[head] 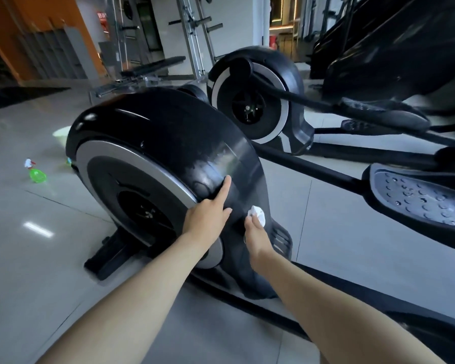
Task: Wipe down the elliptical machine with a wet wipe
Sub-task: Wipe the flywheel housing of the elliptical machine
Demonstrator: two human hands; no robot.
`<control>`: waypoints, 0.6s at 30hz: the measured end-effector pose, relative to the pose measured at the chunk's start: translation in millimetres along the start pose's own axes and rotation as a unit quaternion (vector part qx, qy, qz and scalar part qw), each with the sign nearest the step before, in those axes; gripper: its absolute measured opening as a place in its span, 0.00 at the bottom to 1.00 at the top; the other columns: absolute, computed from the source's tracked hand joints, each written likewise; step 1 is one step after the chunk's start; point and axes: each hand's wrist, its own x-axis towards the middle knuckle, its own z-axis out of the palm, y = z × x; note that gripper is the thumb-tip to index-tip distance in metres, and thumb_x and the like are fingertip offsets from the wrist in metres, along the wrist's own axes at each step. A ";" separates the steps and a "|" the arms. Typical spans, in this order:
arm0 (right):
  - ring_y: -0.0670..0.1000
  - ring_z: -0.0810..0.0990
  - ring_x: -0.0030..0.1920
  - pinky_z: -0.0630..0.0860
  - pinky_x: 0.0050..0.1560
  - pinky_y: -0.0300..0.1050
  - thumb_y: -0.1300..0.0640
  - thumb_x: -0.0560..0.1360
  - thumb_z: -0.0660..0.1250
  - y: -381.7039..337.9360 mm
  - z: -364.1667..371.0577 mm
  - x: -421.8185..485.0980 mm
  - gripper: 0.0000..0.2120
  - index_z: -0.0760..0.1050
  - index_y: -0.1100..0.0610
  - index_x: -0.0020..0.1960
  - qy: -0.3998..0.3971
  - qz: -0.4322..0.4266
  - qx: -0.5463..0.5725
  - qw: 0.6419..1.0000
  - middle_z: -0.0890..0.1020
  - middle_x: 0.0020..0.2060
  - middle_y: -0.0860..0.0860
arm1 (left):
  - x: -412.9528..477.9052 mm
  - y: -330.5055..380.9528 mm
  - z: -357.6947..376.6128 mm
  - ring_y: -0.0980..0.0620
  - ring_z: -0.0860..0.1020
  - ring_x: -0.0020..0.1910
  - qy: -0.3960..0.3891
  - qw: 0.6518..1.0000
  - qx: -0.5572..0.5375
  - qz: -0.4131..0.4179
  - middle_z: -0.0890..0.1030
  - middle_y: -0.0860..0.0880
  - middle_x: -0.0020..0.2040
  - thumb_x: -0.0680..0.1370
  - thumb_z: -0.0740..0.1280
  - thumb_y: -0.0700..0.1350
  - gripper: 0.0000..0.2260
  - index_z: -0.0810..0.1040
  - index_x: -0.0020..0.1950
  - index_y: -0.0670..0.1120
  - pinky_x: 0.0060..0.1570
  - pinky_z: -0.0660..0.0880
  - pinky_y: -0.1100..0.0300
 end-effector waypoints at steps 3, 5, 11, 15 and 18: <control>0.47 0.65 0.68 0.58 0.70 0.43 0.48 0.86 0.53 -3.3 -3.1 -2.4 0.23 0.58 0.41 0.81 0.007 -0.002 -0.011 1.000 0.67 0.70 0.44 | 1.5 -1.9 -1.0 0.49 0.73 0.27 -0.008 1.000 -0.010 0.009 0.75 0.52 0.31 0.84 0.60 0.53 0.33 0.40 0.81 0.62 0.41 0.79 0.51; 0.47 0.65 0.67 0.59 0.69 0.43 0.49 0.87 0.52 -13.3 2.5 -6.2 0.22 0.60 0.43 0.80 0.004 -0.037 -0.022 0.999 0.68 0.71 0.46 | -0.2 -5.7 -1.2 0.48 0.75 0.30 -0.010 0.999 -0.025 0.020 0.76 0.51 0.32 0.84 0.60 0.51 0.33 0.42 0.81 0.62 0.40 0.78 0.52; 0.62 0.71 0.70 0.72 0.63 0.54 0.55 0.86 0.52 -62.5 29.3 -29.8 0.18 0.67 0.52 0.75 -0.001 -0.165 -0.087 0.982 0.72 0.72 0.60 | -21.1 -36.5 1.5 0.44 0.81 0.36 0.073 0.994 -0.078 0.009 0.79 0.51 0.37 0.82 0.64 0.51 0.36 0.43 0.81 0.60 0.36 0.76 0.52; 0.58 0.65 0.75 0.64 0.71 0.50 0.53 0.86 0.52 -45.6 31.3 -20.3 0.23 0.57 0.44 0.80 0.008 -0.146 -0.127 0.981 0.68 0.76 0.56 | -25.1 -44.4 -4.8 0.45 0.80 0.34 0.097 0.990 -0.099 -0.001 0.78 0.50 0.36 0.82 0.65 0.53 0.40 0.36 0.80 0.61 0.33 0.77 0.52; 0.52 0.69 0.63 0.63 0.65 0.47 0.54 0.87 0.51 -15.4 18.3 -15.8 0.23 0.55 0.47 0.81 0.025 -0.068 -0.139 0.988 0.69 0.69 0.49 | -24.4 -45.1 -7.1 0.45 0.79 0.36 0.071 0.995 -0.067 0.002 0.78 0.49 0.39 0.84 0.62 0.55 0.40 0.31 0.80 0.60 0.35 0.76 0.54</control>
